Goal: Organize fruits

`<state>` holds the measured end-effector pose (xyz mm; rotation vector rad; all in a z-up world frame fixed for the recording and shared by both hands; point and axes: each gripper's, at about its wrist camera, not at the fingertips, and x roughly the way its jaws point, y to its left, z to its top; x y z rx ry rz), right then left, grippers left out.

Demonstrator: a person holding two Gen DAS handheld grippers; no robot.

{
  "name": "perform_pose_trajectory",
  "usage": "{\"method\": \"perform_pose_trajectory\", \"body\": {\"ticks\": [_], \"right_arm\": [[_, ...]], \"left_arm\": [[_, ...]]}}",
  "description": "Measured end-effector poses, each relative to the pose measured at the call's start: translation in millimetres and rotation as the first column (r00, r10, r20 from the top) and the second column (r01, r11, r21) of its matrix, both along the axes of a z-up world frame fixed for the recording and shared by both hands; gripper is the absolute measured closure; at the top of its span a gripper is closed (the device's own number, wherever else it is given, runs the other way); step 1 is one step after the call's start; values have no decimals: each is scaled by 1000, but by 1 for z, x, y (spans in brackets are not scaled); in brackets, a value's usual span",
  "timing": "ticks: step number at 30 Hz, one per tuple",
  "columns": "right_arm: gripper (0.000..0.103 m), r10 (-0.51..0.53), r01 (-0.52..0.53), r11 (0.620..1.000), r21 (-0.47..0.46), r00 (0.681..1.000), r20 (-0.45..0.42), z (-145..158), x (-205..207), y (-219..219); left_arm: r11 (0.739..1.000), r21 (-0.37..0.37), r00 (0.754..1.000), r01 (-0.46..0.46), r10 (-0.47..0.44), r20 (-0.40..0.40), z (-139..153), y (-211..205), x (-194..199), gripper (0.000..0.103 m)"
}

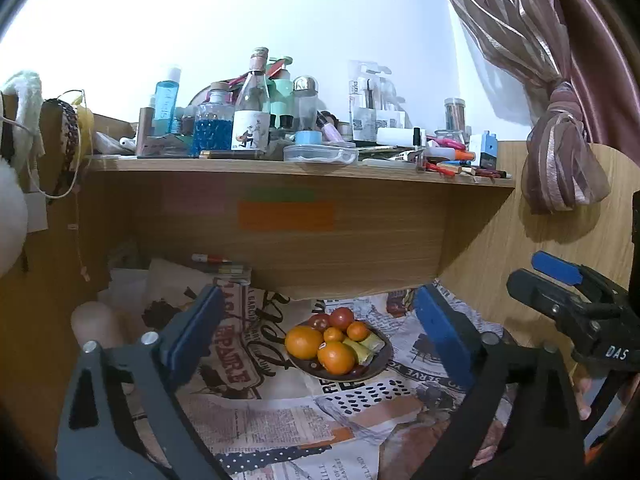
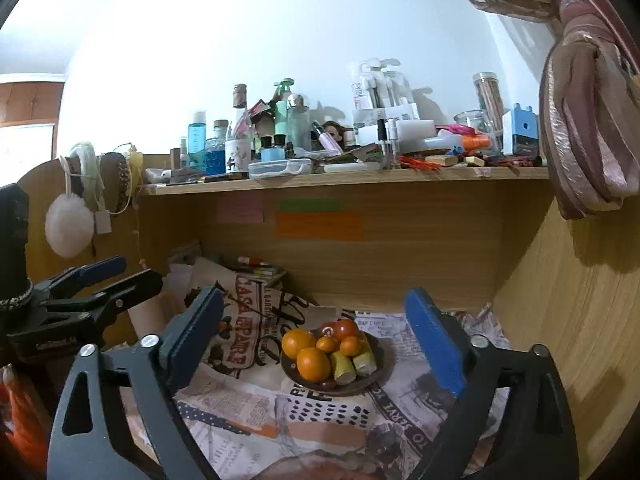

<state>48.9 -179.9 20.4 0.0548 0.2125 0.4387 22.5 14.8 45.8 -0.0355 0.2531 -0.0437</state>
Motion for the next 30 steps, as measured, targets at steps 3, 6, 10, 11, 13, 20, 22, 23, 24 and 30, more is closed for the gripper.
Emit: {"method": "perform_pose_trajectory", "body": {"ticks": [3, 6, 10, 11, 13, 20, 22, 23, 24, 30], "right_arm": [[0, -29, 29, 1000, -11, 999, 13, -1, -2, 0], [0, -31, 32, 999, -17, 999, 10, -3, -4, 0], [0, -31, 31, 999, -19, 1000, 6, -4, -3, 0], [0, -30, 30, 999, -18, 1000, 4, -4, -4, -1], [0, -31, 31, 999, -19, 999, 4, -5, -3, 0], [0, -32, 32, 999, -16, 999, 2, -5, -1, -3], [0, -31, 31, 999, -17, 1000, 2, -6, -1, -3], [0, -31, 31, 999, -17, 1000, 3, -6, -1, -3], [0, -34, 34, 999, -17, 999, 2, -6, -1, -3], [0, -44, 44, 999, -7, 999, 3, -5, -1, -5]], "left_arm": [[1000, 10, 1000, -10, 10, 6, -2, -2, -3, 1], [1000, 17, 1000, -16, 16, 10, -2, -2, -3, 0], [1000, 16, 1000, -13, 13, 8, -3, -3, -3, 0], [1000, 16, 1000, -13, 13, 8, -3, -3, -3, 0], [1000, 17, 1000, -16, 16, 9, -4, -3, -3, 0], [1000, 19, 1000, -13, 12, 8, -4, -4, -3, 0], [1000, 18, 1000, -13, 13, 7, -4, -4, -3, 0], [1000, 20, 1000, -10, 10, 7, -4, -3, -2, 0], [1000, 21, 1000, -9, 9, 8, -4, -4, -1, 0], [1000, 26, 1000, 3, -3, 12, -5, -3, 3, 0]]}}
